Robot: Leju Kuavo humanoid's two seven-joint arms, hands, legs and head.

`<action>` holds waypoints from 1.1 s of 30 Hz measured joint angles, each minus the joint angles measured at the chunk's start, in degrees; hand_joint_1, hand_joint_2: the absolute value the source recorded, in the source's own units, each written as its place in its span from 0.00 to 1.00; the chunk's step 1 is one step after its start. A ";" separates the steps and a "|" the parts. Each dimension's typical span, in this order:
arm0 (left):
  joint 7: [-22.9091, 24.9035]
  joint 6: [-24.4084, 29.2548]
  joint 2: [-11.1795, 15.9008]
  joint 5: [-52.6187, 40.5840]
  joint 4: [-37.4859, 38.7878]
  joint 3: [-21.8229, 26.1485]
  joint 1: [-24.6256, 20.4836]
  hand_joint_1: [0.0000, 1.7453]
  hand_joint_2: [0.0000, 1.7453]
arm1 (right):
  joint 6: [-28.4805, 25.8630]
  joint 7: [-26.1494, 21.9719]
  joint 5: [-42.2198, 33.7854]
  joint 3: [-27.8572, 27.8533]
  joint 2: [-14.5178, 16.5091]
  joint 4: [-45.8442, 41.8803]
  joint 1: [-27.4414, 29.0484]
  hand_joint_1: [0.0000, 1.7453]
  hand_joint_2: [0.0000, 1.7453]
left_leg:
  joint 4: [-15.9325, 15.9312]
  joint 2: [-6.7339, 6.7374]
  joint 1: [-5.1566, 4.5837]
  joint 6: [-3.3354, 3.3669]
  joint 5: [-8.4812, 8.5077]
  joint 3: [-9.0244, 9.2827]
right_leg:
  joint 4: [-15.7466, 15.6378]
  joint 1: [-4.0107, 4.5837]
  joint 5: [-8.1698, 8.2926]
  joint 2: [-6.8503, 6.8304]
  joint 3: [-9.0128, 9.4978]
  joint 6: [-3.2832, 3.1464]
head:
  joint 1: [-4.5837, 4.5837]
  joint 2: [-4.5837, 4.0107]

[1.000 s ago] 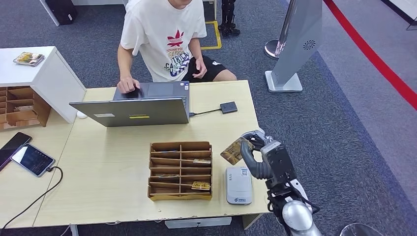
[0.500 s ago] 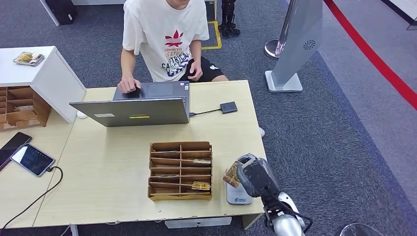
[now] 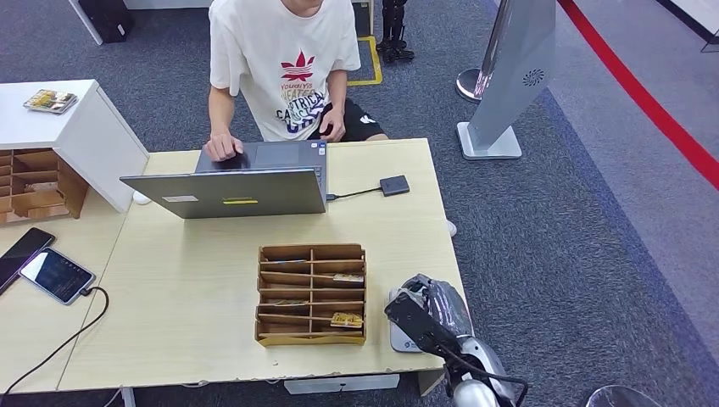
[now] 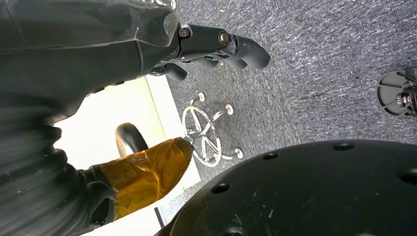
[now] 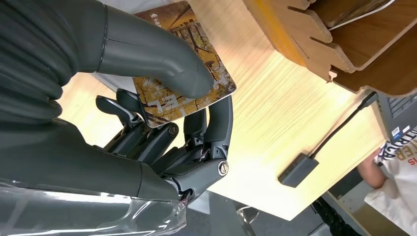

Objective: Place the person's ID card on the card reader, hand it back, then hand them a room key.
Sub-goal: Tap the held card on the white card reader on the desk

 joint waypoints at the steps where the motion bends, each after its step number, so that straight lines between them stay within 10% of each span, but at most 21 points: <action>1: 0.00 -0.08 -0.07 0.08 0.08 -0.01 0.00 0.00 1.00 | -0.11 0.21 0.63 0.04 0.04 0.22 -0.16 1.00 1.00 | 0.00 0.00 0.00 0.00 0.00 0.00 | 0.00 0.00 0.00 0.00 0.00 0.00 | 0.00 0.00; 33: -0.27 -0.63 -0.36 0.96 0.54 -0.08 -0.05 0.00 1.00 | -1.75 1.68 5.95 -7.63 3.35 14.98 -4.28 1.00 1.00 | 0.00 0.03 0.00 0.00 0.00 0.23 | -0.01 0.00 0.01 0.02 0.20 0.01 | 0.01 0.00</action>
